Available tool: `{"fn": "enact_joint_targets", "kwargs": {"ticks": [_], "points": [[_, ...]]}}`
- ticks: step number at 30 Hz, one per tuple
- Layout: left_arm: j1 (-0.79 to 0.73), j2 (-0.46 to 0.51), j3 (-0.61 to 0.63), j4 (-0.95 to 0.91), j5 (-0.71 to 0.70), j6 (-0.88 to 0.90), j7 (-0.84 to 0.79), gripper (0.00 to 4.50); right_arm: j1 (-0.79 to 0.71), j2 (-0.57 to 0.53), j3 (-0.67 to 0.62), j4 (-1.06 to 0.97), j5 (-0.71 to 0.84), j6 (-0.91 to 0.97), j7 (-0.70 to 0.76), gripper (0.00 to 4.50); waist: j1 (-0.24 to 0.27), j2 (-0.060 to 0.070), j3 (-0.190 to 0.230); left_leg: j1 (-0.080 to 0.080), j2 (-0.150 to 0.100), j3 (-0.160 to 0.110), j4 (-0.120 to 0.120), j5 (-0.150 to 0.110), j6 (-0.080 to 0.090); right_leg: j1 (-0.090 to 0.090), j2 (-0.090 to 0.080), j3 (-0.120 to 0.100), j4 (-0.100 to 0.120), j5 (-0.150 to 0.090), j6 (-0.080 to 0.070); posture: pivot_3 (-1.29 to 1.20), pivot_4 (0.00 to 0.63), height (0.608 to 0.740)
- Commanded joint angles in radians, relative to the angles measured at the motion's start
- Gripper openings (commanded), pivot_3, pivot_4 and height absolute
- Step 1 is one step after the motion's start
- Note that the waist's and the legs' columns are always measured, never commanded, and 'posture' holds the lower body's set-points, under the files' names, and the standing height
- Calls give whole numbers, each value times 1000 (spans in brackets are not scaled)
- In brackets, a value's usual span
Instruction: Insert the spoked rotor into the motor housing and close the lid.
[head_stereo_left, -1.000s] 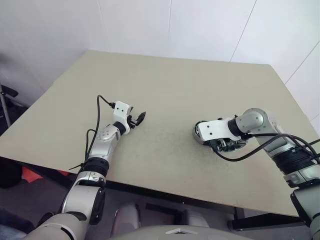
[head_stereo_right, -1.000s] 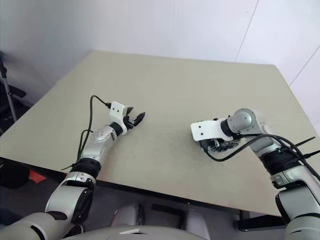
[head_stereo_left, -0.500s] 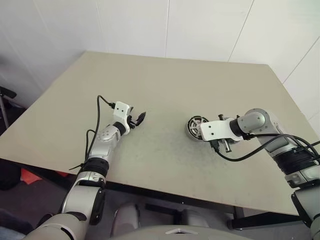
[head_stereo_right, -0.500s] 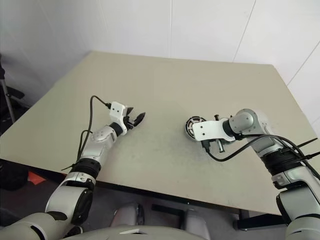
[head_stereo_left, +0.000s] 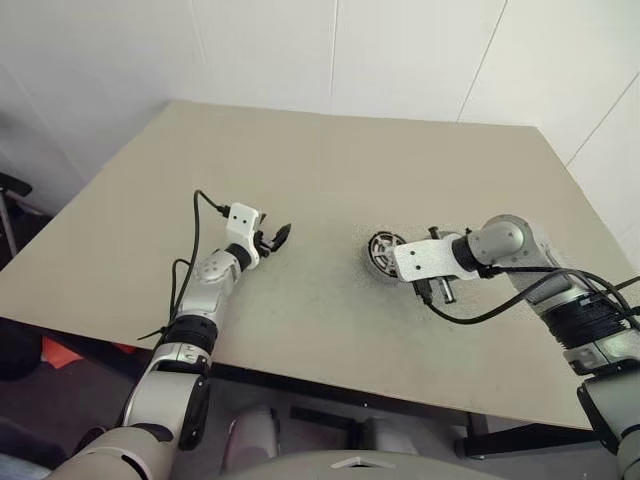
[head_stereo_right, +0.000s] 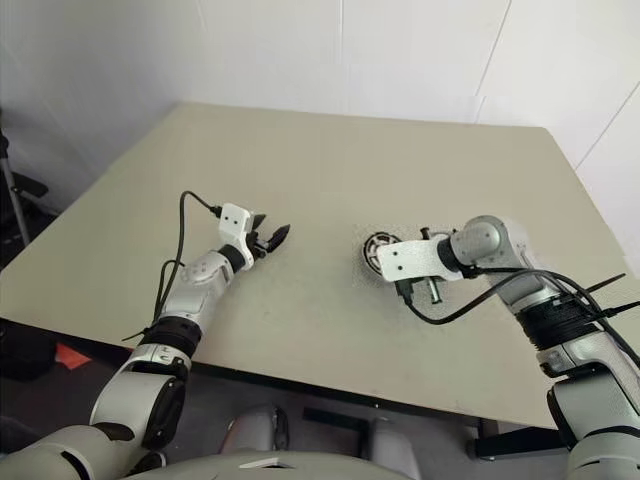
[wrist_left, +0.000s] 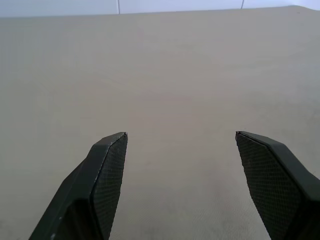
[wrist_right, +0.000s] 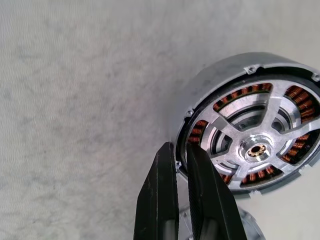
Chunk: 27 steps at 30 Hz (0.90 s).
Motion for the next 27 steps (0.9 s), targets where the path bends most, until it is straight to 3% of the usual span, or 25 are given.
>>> {"fn": "enact_joint_targets", "kwargs": {"ticks": [1,12,26,27], "points": [[-11,5,4,-21,3,-20,3,3692,-37,-3,-42,-81,42,14,3,14,1,0,0,-1,0,0,0,0,0,-1,0,0,0,0,0,0,0,740],[0,5,6,-30,1,-21,10,3692,-18,24,-14,-119,53,17,-3,14,2,0,0,-2,0,0,0,0,0,-2,0,0,0,0,0,0,0,740],[11,13,8,-46,0,-19,19,3692,-42,136,38,-89,4,98,-55,14,1,0,0,-2,0,0,0,0,0,-2,0,0,1,0,0,0,0,740],[12,13,8,-47,0,-18,19,3692,-43,141,40,-85,1,102,-60,337,0,0,0,-2,0,0,0,0,0,-2,0,0,1,0,0,0,0,740]]}}
